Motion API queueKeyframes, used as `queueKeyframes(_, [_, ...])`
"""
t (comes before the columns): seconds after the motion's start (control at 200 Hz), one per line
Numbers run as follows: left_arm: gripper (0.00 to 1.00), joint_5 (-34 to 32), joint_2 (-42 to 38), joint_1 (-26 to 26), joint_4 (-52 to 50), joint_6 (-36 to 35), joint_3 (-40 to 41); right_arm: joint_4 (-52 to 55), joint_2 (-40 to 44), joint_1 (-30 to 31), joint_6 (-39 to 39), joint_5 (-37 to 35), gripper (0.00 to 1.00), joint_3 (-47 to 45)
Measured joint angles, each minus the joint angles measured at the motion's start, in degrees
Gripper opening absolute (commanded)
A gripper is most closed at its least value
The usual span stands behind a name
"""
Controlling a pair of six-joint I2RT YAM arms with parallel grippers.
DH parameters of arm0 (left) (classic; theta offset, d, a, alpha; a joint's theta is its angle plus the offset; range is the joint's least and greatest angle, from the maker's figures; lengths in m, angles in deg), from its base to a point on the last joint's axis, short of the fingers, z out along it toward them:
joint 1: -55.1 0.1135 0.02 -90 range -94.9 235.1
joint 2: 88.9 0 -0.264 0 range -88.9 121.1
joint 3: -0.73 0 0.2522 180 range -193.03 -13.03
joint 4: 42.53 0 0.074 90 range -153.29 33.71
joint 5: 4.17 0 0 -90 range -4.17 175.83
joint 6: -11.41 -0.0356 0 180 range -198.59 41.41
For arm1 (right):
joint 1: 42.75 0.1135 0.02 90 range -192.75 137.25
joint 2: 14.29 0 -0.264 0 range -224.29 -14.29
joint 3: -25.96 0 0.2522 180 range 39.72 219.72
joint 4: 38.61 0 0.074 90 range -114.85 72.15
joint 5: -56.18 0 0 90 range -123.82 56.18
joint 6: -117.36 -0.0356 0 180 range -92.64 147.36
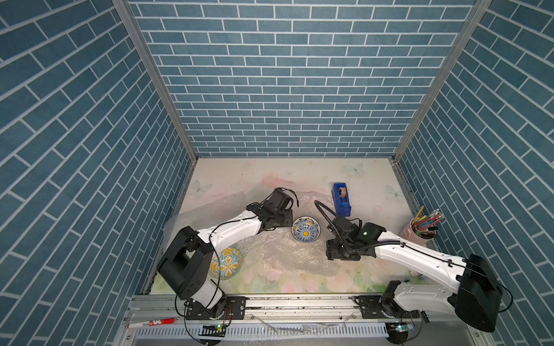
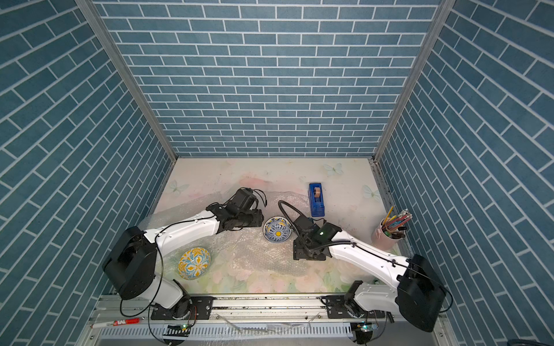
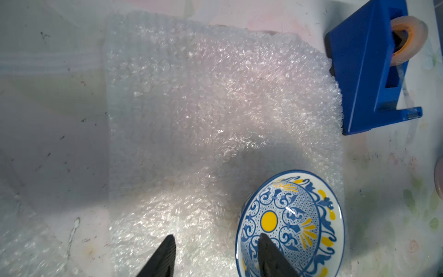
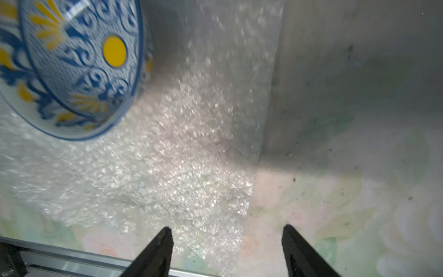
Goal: Wrap bowls in bubble wrap
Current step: Place the bowl on the bubble wrap, then wrap the bowl in bubble wrap.
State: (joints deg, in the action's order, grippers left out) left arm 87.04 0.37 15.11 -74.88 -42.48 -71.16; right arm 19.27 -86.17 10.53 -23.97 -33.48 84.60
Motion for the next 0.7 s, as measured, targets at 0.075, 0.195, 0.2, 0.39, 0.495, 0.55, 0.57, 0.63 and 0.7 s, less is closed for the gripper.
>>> queueKeyframes(0.075, [0.57,-0.02,-0.02,0.02,0.46,-0.17,-0.2,-0.9,-2.4,1.88,-2.36,1.36,0.66,-1.73])
queueKeyframes(0.195, [0.56,-0.02,-0.02,0.0,0.9,-0.15,-0.17,-2.67,-3.43,2.36,-5.99,2.54,0.6,-4.87])
queueKeyframes(0.2, [0.56,-0.02,-0.02,0.0,0.92,-0.15,-0.17,-2.75,-3.43,2.36,-6.08,2.58,0.6,-4.96])
queueKeyframes(0.39, [0.56,0.44,0.33,0.0,2.32,-0.15,-0.07,-8.2,-2.95,2.47,-10.01,4.81,0.37,-8.85])
queueKeyframes(0.495, [0.56,0.85,0.87,0.04,3.1,-0.33,0.39,-11.61,-2.69,2.51,-11.1,6.27,0.06,-9.84])
queueKeyframes(0.55, [0.56,1.18,1.2,0.07,3.1,-0.46,0.74,-12.96,-2.14,2.49,-11.63,6.6,0.0,-10.03])
queueKeyframes(0.57, [0.56,1.33,1.42,0.07,3.13,-0.59,0.85,-13.29,-1.7,2.49,-11.61,6.67,0.0,-10.03])
queueKeyframes(0.63, [0.56,1.57,2.05,0.07,3.08,-0.76,1.01,-13.79,0.59,2.51,-11.34,6.6,0.0,-9.94])
queueKeyframes(0.7, [0.55,1.68,2.64,0.07,3.08,-0.83,1.11,-13.22,4.17,2.56,-11.13,6.16,0.0,-9.01])
